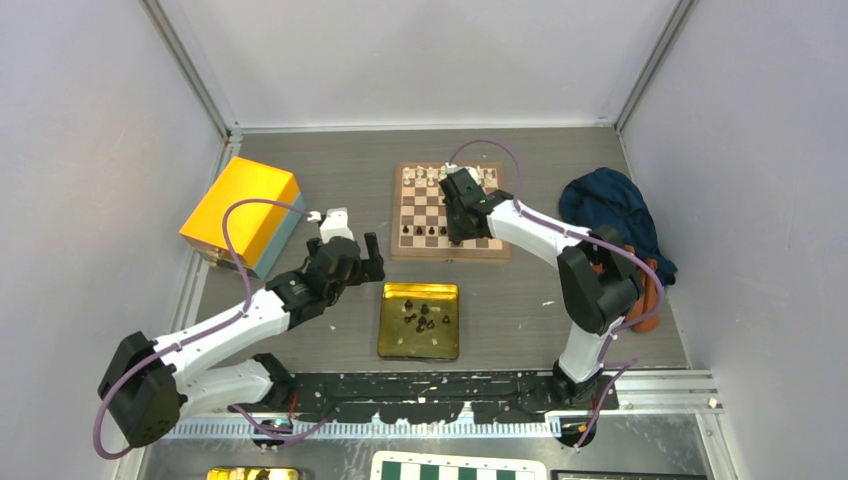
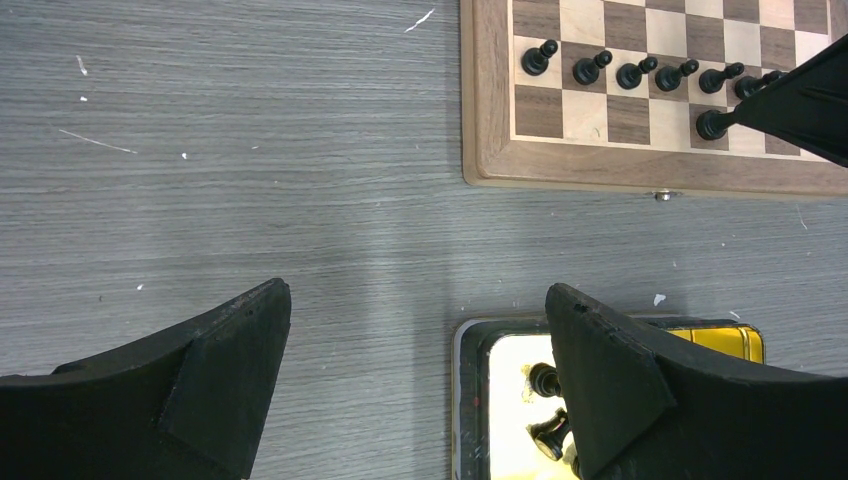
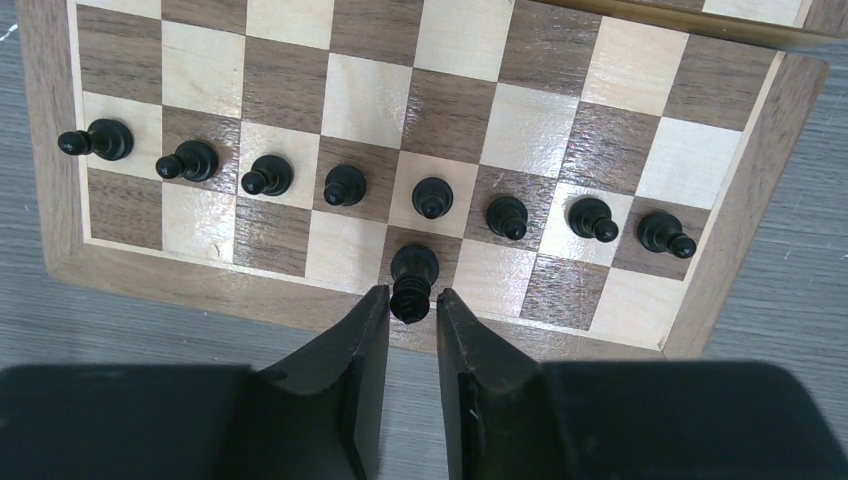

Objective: Set up the chess pieces on the board
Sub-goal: Place the chess piece on the chessboard, then pick up the chess piece from the storage box.

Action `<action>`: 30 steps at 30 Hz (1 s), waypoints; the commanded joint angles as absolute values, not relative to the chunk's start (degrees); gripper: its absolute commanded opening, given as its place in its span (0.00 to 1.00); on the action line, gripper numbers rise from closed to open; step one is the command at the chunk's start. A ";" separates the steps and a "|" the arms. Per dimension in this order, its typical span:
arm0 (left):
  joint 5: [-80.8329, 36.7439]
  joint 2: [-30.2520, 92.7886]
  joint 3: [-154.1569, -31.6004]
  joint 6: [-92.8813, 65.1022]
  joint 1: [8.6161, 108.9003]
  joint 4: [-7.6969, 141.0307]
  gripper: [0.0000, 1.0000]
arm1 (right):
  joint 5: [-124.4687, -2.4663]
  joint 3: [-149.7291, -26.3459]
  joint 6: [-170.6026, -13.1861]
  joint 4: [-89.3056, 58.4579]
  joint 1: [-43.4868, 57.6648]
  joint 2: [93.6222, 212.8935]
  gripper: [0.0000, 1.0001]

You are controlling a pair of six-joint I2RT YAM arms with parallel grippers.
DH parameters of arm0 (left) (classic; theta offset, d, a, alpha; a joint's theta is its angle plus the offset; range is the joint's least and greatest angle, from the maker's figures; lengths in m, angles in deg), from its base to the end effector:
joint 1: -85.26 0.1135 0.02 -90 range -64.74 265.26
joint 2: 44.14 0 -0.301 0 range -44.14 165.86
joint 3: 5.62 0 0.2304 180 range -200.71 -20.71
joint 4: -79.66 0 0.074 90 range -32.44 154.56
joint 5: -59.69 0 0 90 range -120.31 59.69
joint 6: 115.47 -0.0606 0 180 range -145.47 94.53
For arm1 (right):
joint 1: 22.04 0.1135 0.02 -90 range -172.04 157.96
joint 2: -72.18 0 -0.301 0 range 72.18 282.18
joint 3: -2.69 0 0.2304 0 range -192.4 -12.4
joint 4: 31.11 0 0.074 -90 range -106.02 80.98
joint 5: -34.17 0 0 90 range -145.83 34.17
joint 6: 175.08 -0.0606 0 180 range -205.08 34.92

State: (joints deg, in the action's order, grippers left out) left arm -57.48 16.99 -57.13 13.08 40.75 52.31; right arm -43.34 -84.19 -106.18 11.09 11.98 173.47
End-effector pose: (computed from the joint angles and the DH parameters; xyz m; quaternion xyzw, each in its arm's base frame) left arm 0.1649 -0.1233 0.2617 -0.0595 0.8741 -0.1304 0.4642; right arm 0.3185 0.1991 0.2402 -0.0761 0.9496 0.0398 0.3014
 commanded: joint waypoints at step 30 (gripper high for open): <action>-58.79 17.02 -59.10 13.03 40.55 54.66 1.00 | -39.85 -83.66 -104.07 14.63 18.55 158.68 0.32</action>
